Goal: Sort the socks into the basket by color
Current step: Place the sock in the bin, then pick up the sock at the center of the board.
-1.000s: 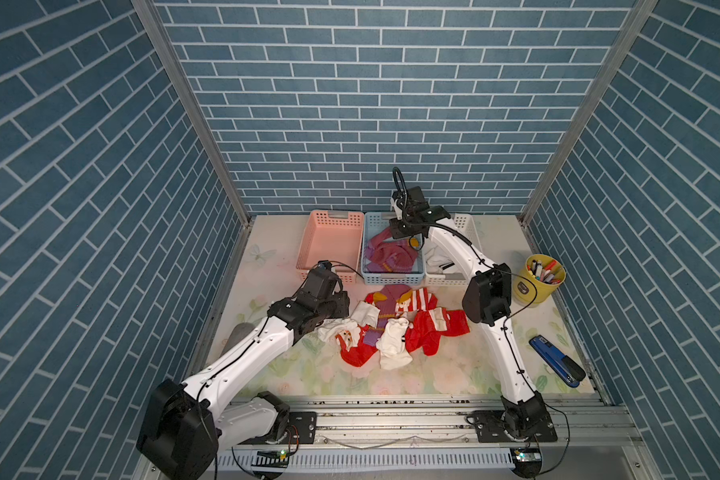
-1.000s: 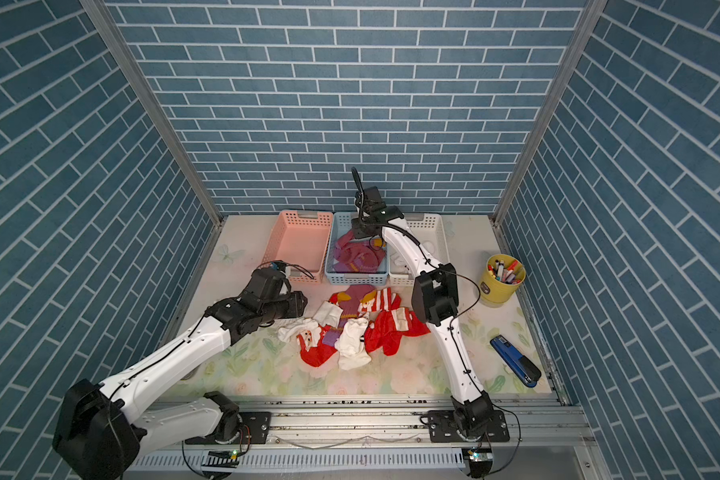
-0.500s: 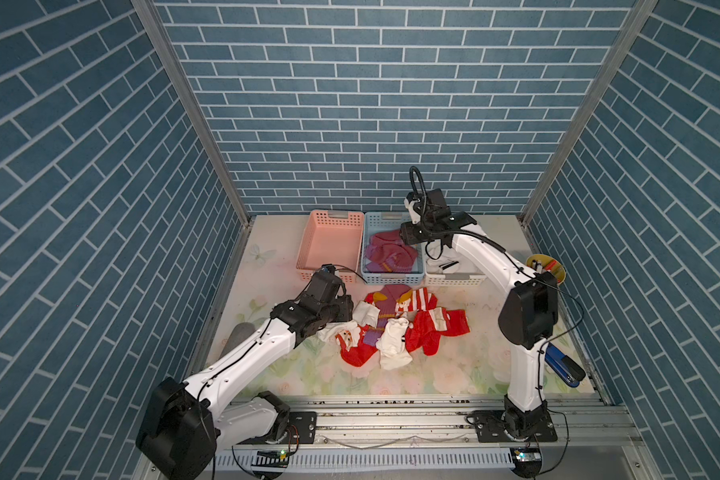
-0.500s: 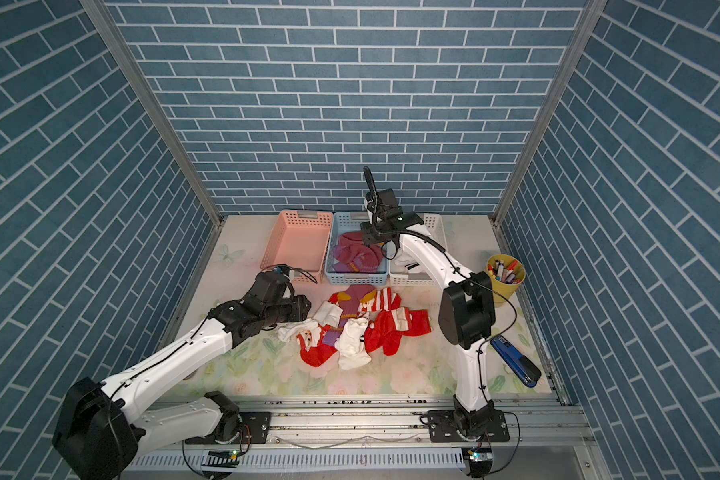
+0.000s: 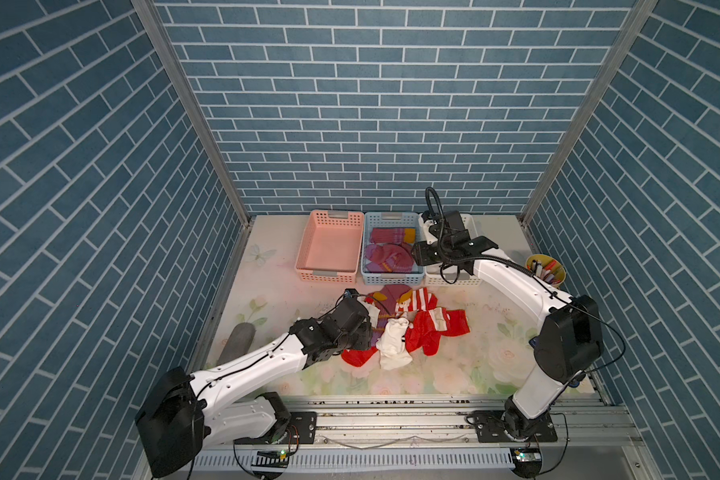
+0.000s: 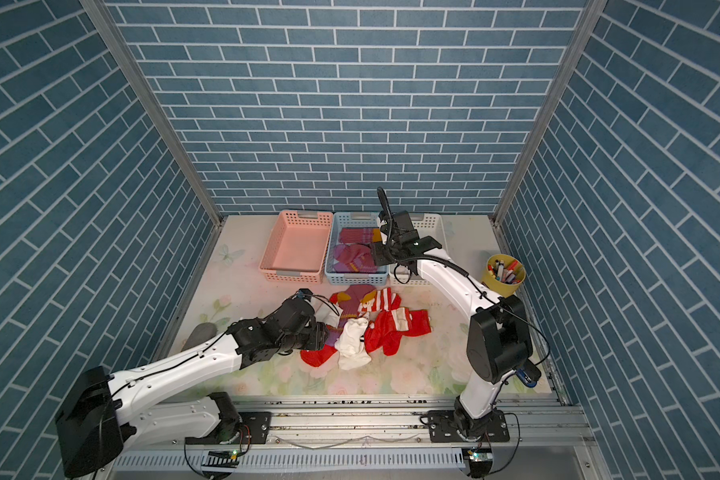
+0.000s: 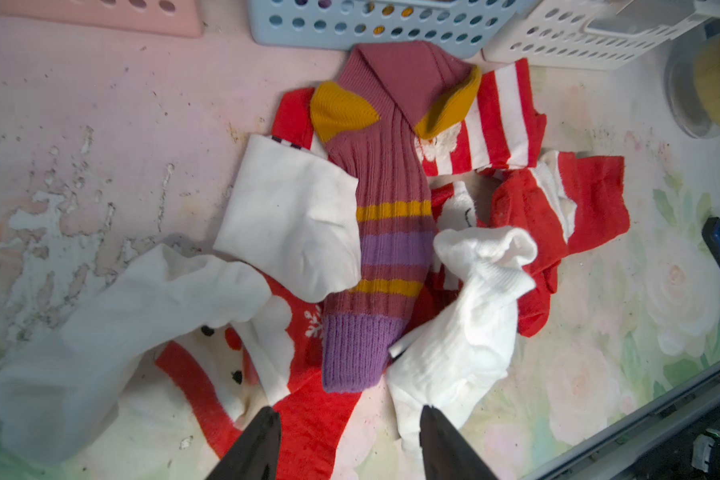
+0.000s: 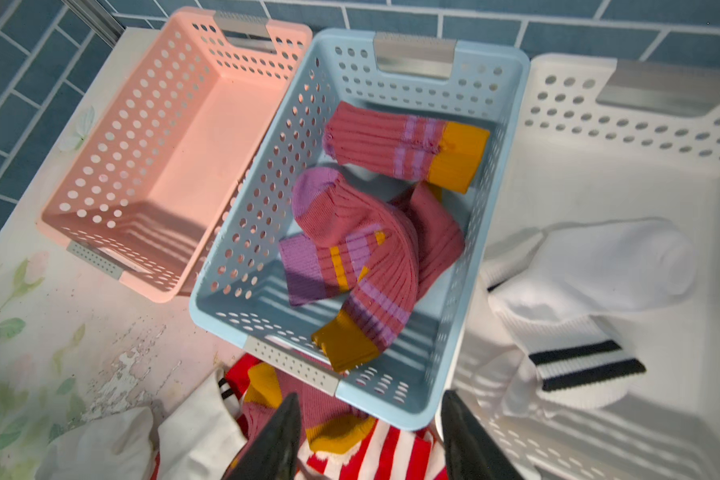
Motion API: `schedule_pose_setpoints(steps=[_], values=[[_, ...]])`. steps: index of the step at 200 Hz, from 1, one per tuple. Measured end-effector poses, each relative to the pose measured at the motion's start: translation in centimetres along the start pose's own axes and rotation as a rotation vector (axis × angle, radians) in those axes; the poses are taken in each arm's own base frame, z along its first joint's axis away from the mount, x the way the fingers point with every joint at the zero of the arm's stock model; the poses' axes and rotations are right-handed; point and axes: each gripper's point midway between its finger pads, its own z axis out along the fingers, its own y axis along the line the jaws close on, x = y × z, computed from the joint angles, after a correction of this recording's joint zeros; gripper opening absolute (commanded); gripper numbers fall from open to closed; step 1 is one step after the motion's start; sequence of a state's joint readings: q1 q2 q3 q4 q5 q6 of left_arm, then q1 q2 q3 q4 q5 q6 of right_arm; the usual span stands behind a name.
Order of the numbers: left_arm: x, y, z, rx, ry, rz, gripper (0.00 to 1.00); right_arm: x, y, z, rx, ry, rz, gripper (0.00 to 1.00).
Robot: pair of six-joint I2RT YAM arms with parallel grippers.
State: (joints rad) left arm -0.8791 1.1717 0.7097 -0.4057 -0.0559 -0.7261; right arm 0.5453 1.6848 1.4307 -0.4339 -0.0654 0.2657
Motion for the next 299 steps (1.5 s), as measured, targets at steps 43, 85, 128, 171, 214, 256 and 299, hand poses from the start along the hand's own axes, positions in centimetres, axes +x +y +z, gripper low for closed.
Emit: schedule_pose_setpoints(steps=[43, 85, 128, 171, 214, 256, 299], values=[[2.3, 1.1, 2.4, -0.051, 0.076, -0.013, 0.61, 1.8, 0.0, -1.9, -0.014, -0.020, 0.032, 0.54], [2.5, 0.5, 3.8, -0.033, 0.089, -0.021, 0.61, 3.8, -0.3, -2.5, -0.013, -0.016, 0.072, 0.54], [3.1, 0.0, 5.4, -0.025, 0.123, -0.018, 0.55, 5.2, -0.7, -2.3, -0.006, 0.003, 0.095, 0.54], [2.5, -1.2, 6.0, 0.000, 0.132, 0.000, 0.46, 5.4, -0.9, -3.3, 0.006, -0.015, 0.099, 0.54], [2.0, -1.6, 5.8, 0.008, 0.122, 0.011, 0.36, 5.8, -1.1, -3.5, 0.010, -0.016, 0.100, 0.54], [1.7, -1.9, 5.7, 0.012, 0.118, 0.026, 0.12, 5.9, -1.1, -3.4, 0.011, -0.016, 0.100, 0.54], [1.3, -2.0, 5.1, 0.010, 0.111, 0.041, 0.07, 6.1, -1.2, -3.3, 0.012, -0.015, 0.101, 0.54]])
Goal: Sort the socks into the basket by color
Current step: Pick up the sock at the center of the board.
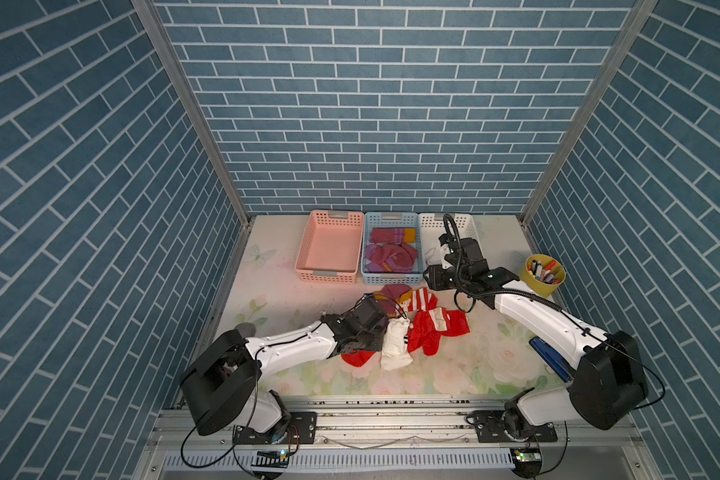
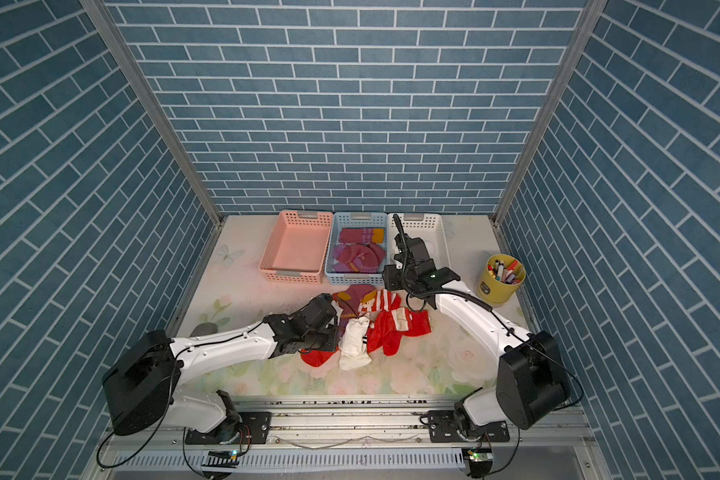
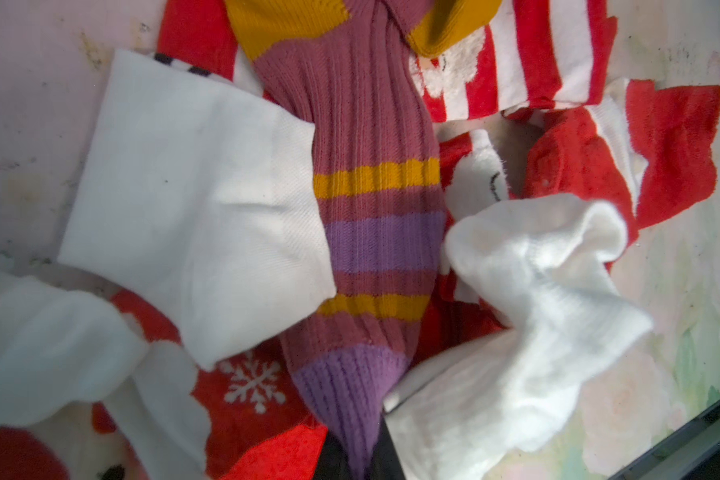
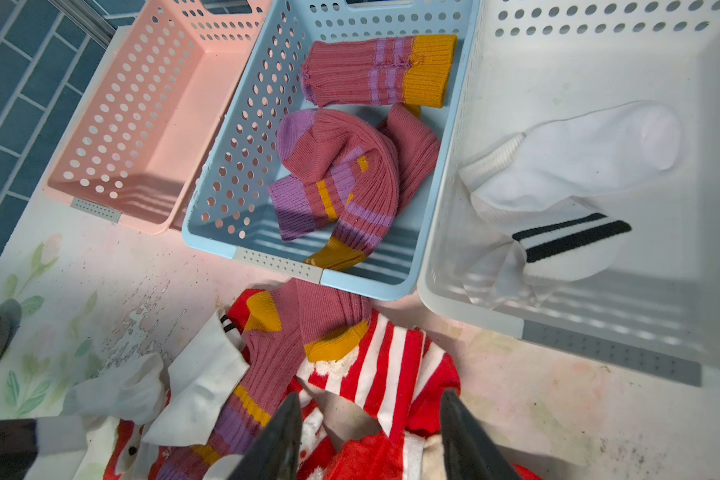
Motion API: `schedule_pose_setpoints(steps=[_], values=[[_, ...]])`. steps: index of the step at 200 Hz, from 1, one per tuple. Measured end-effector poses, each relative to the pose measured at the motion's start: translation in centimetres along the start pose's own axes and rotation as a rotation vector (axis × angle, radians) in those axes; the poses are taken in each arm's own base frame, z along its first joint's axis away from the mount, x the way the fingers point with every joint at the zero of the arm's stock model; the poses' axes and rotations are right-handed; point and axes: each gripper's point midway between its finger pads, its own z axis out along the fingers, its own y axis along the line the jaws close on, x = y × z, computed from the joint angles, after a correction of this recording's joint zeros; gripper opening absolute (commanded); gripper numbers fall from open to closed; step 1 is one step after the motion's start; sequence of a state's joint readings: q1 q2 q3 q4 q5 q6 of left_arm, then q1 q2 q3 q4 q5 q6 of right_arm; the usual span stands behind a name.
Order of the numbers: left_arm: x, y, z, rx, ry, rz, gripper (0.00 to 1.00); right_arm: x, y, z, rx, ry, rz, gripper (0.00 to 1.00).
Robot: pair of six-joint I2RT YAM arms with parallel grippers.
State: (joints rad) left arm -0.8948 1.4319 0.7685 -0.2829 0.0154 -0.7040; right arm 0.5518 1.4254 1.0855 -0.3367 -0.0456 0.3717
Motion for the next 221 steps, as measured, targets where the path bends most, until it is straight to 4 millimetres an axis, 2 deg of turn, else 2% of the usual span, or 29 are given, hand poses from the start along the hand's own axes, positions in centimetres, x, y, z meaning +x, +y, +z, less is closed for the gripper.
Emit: schedule_pose_setpoints(steps=[28, 86, 120, 160, 221], values=[[-1.3, -0.4, -1.5, -0.012, -0.032, 0.036, 0.05, 0.3, -0.1, 0.1, 0.002, 0.003, 0.007, 0.53], [-5.3, -2.3, -6.9, 0.015, -0.155, 0.101, 0.03, 0.8, -0.3, -0.5, 0.000, -0.005, 0.017, 0.53], [-6.3, -2.8, -9.3, 0.026, -0.190, 0.132, 0.03, 0.4, -0.2, -1.2, -0.002, -0.030, 0.016, 0.53], [-7.9, -3.8, -12.6, 0.048, -0.246, 0.175, 0.02, 0.8, -0.5, -1.7, 0.005, -0.037, 0.016, 0.53], [-13.5, -7.1, -19.7, 0.085, -0.419, 0.254, 0.00, 1.5, -0.9, -2.5, 0.013, -0.048, 0.023, 0.53]])
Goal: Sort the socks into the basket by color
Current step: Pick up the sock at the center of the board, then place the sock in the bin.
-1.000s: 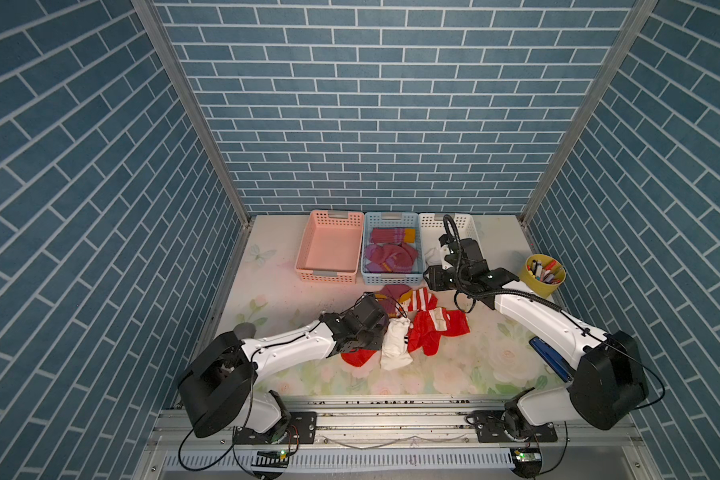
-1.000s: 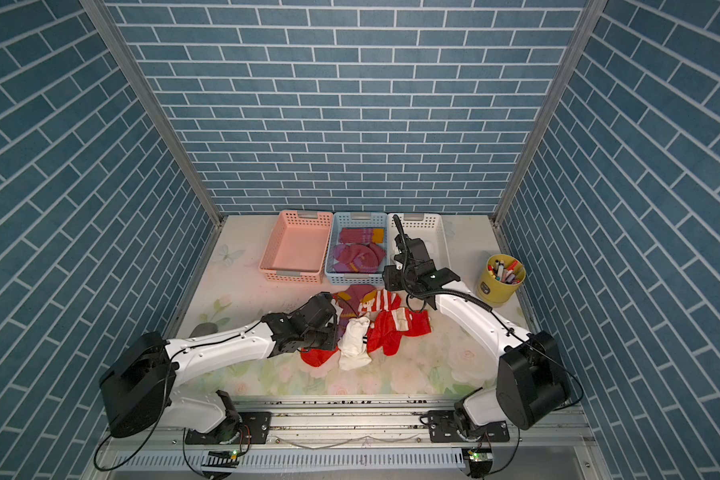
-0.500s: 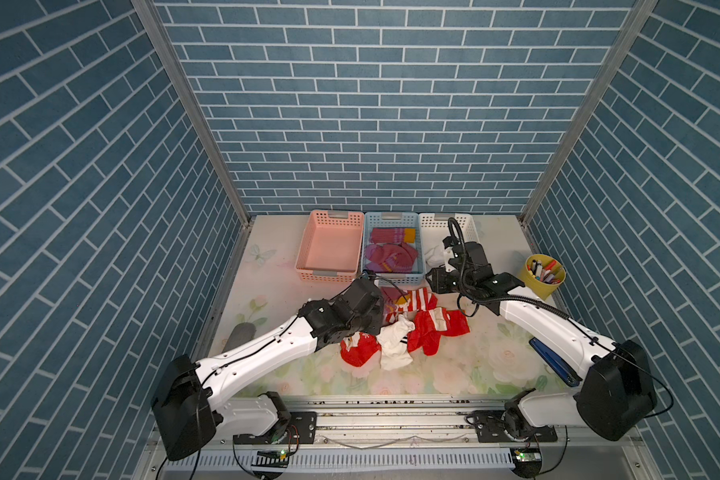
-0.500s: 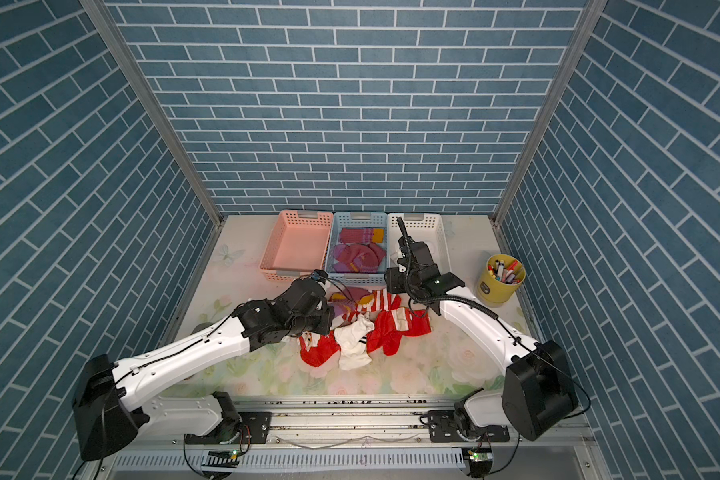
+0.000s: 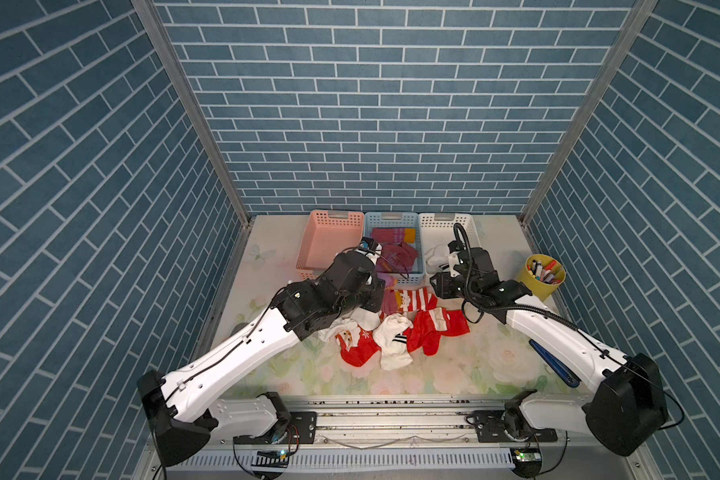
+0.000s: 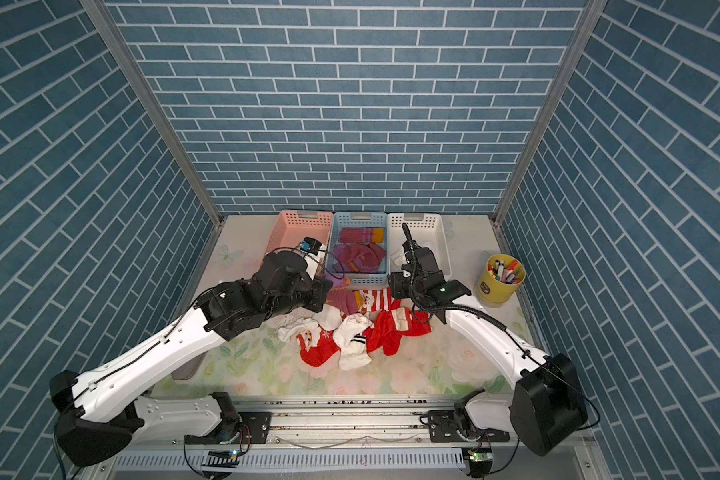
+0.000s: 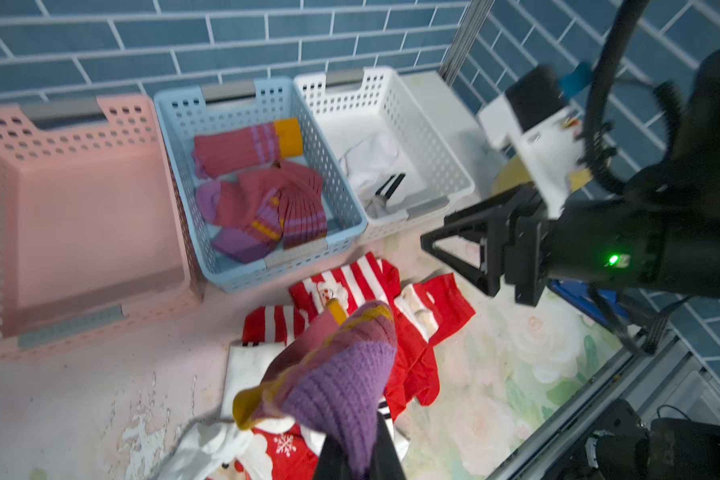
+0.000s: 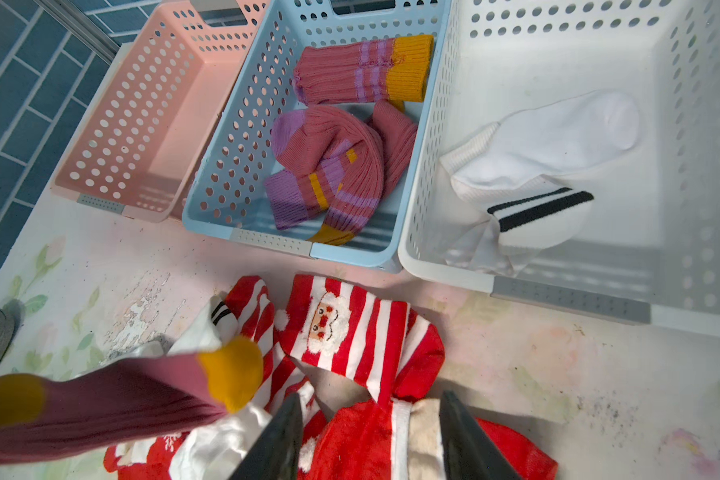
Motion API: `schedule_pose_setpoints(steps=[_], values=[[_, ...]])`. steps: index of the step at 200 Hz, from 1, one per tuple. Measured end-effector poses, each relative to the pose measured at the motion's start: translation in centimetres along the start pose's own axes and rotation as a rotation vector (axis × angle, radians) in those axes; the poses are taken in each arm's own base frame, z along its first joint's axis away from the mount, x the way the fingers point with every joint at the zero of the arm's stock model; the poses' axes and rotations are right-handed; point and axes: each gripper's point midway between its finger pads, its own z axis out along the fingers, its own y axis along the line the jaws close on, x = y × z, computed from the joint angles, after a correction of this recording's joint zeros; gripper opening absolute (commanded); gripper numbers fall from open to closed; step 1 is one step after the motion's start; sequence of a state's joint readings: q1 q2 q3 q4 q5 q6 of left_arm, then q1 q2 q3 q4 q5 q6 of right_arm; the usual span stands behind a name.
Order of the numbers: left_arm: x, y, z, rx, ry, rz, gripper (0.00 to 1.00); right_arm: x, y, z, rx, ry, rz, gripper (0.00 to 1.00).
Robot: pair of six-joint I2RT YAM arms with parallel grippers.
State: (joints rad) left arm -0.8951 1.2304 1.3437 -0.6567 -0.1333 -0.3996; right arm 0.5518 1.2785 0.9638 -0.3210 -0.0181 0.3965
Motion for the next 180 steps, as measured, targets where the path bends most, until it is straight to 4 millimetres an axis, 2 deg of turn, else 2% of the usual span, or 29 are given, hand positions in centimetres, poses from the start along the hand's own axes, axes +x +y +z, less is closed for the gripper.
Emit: schedule_pose_setpoints(steps=[35, 102, 155, 180], values=[[-2.4, -0.6, 0.1, -0.010, -0.028, 0.048, 0.00, -0.1, -0.1, -0.7, 0.002, -0.019, 0.000, 0.54], [-6.9, -0.6, 2.9, 0.000, -0.050, 0.059, 0.00, 0.4, -0.8, -1.8, 0.023, -0.044, 0.001, 0.54], [-12.8, -0.6, 5.4, 0.045, -0.122, 0.049, 0.00, -0.2, -1.2, -2.9, 0.048, -0.083, 0.002, 0.55], [-15.2, 0.1, 7.5, 0.073, -0.141, 0.029, 0.00, -0.1, -1.5, -3.3, 0.061, -0.085, 0.001, 0.55]])
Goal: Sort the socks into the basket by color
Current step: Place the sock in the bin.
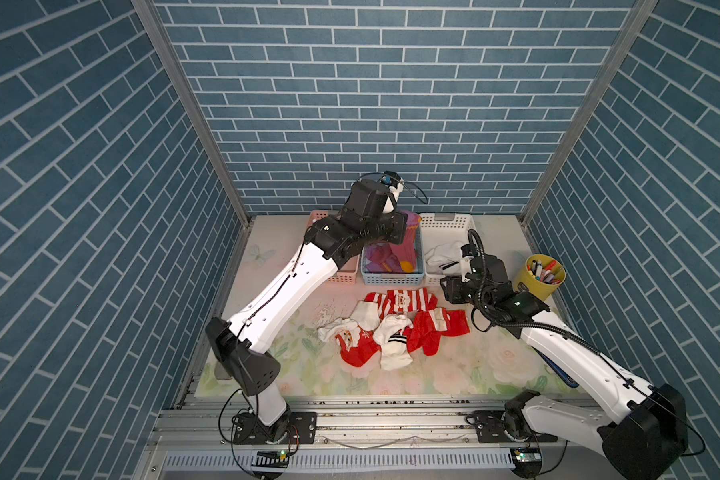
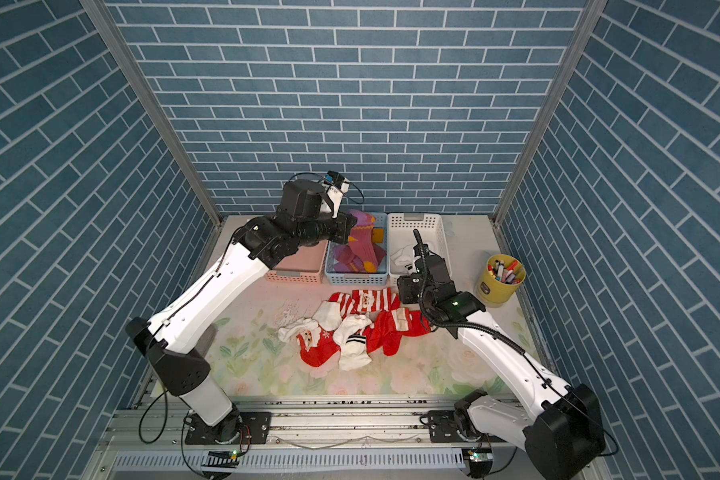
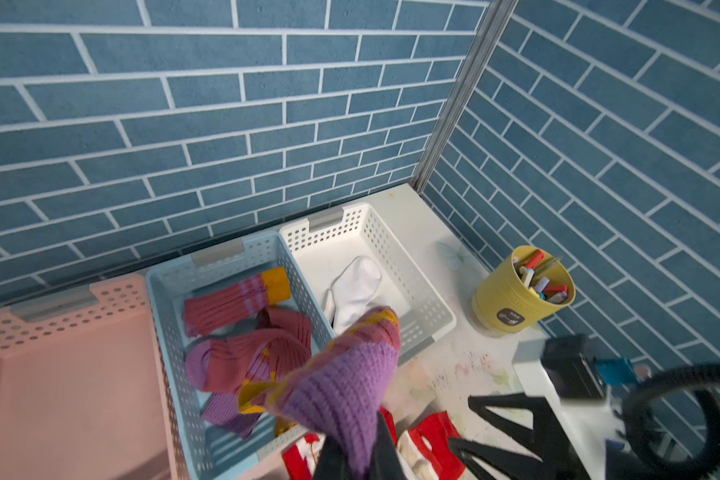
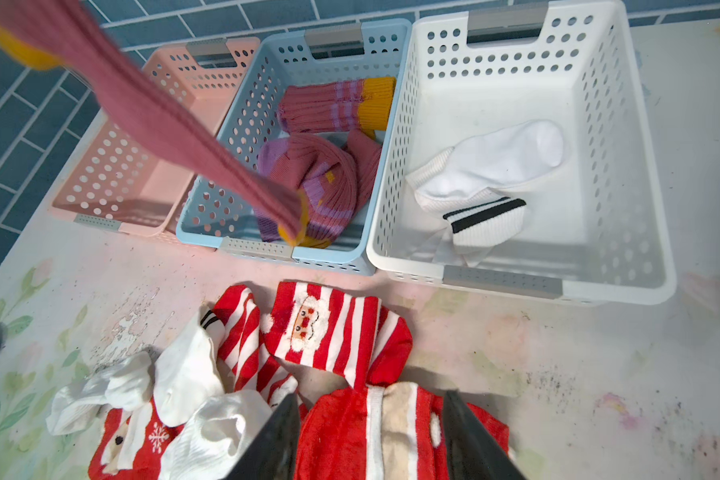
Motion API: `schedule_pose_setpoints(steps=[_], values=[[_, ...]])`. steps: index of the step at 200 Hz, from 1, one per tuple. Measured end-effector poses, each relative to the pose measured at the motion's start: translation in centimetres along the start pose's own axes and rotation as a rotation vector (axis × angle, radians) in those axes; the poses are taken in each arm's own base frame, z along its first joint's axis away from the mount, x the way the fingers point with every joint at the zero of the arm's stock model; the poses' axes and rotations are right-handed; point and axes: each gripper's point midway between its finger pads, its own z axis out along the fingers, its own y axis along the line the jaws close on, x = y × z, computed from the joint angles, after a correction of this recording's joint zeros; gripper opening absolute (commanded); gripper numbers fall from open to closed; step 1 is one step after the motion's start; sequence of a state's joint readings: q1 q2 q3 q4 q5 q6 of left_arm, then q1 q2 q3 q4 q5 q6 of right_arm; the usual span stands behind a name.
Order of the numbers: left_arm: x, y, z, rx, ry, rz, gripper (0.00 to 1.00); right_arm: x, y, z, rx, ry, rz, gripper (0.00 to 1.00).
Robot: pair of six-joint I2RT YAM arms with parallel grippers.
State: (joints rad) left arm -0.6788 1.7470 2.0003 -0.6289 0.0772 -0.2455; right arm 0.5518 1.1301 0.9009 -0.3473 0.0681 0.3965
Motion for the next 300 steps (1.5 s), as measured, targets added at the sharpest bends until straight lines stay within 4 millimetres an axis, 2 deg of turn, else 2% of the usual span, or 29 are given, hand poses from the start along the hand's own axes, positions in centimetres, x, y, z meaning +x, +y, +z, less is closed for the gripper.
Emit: schedule_pose_setpoints(steps=[23, 48, 73, 105, 124, 148, 178, 225, 256, 273, 300], values=[[-0.6, 1.0, 2.3, 0.011, 0.004, -0.008, 0.00, 0.1, -0.3, -0.3, 0.014, 0.002, 0.000, 0.56], [0.4, 2.4, 4.3, 0.010, 0.042, -0.022, 0.00, 0.3, -0.6, -0.7, 0.024, -0.001, -0.001, 0.56], [2.4, 3.8, 5.6, 0.005, 0.084, -0.040, 0.00, 0.6, -0.9, -0.9, 0.035, 0.002, -0.001, 0.56], [6.6, 6.2, 7.3, -0.018, 0.174, -0.082, 0.00, 0.8, -1.0, -0.8, 0.038, 0.005, -0.001, 0.56], [8.4, 7.3, 7.8, -0.036, 0.213, -0.101, 0.00, 0.9, -1.0, -0.7, 0.040, 0.009, -0.001, 0.56], [9.8, 8.1, 8.2, -0.052, 0.240, -0.118, 0.00, 1.2, -1.1, -0.6, 0.042, 0.014, -0.002, 0.56], [10.6, 8.6, 9.2, -0.058, 0.255, -0.131, 0.00, 1.3, -1.1, -0.6, 0.042, 0.017, -0.002, 0.55], [13.7, 9.8, 13.1, -0.065, 0.322, -0.158, 0.00, 2.0, -1.4, -0.5, 0.048, 0.031, 0.007, 0.56], [16.2, 10.6, 15.5, -0.074, 0.376, -0.185, 0.09, 2.5, -1.6, -0.7, 0.054, 0.039, 0.014, 0.56], [16.9, 10.8, 16.3, -0.074, 0.389, -0.189, 0.28, 2.6, -1.7, -0.9, 0.058, 0.039, 0.014, 0.56], [16.6, 10.8, 17.2, -0.066, 0.381, -0.206, 0.41, 2.7, -1.8, -1.1, 0.058, 0.037, 0.015, 0.56]])
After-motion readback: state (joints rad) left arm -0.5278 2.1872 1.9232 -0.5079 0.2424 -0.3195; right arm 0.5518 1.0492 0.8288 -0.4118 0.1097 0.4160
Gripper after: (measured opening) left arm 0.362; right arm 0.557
